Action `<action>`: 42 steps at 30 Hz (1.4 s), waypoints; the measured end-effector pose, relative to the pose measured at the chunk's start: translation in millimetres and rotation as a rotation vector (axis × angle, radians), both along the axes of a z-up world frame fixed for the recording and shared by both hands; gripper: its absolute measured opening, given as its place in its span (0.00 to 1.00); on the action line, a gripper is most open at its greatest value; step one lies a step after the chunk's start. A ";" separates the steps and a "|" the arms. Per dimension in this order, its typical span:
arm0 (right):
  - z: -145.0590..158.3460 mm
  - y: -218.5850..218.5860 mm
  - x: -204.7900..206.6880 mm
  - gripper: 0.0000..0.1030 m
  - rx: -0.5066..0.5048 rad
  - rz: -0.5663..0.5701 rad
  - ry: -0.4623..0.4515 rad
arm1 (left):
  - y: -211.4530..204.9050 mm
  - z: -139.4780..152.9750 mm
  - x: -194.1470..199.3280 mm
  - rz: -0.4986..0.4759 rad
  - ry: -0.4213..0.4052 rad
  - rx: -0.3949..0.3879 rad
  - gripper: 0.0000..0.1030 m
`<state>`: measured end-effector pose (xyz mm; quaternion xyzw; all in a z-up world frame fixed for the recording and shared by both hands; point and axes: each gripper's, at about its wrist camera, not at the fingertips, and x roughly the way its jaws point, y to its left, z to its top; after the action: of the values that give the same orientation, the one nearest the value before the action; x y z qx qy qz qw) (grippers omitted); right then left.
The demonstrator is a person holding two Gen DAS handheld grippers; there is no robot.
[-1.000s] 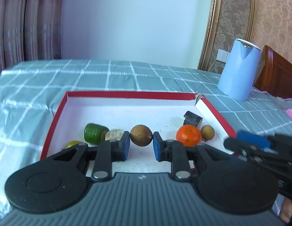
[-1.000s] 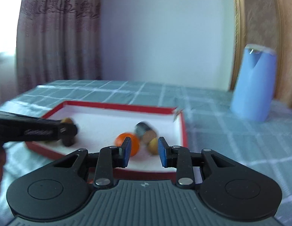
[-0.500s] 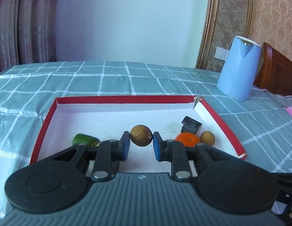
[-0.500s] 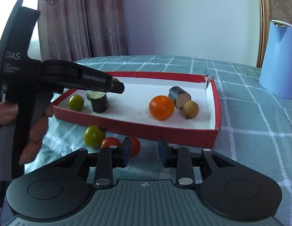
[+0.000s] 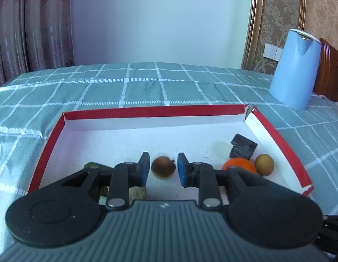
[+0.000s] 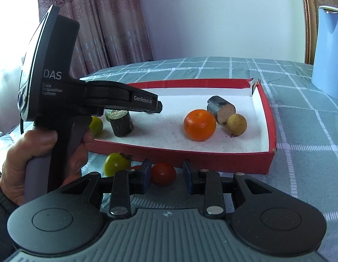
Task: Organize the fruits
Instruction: 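Withdraw the left tool while the right tool moves to a red cherry tomato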
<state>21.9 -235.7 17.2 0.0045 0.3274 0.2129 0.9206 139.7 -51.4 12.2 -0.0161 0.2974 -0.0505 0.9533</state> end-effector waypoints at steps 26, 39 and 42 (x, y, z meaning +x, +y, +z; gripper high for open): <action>-5.3 27.6 -32.8 0.30 -0.251 0.065 -0.177 | 45.5 7.8 -67.4 0.011 -0.096 -0.092 0.64; -7.3 31.2 -41.5 0.31 -0.313 0.093 -0.185 | 52.2 5.8 -76.7 0.014 -0.098 -0.107 0.73; -7.3 36.3 -39.9 0.33 -0.366 0.109 -0.211 | 48.7 5.3 -77.6 0.007 -0.100 -0.087 0.74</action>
<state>-18.0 -199.4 9.9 -0.2028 0.2623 0.1989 0.9222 62.1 -2.6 17.5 -0.0559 0.2467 -0.0609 0.9656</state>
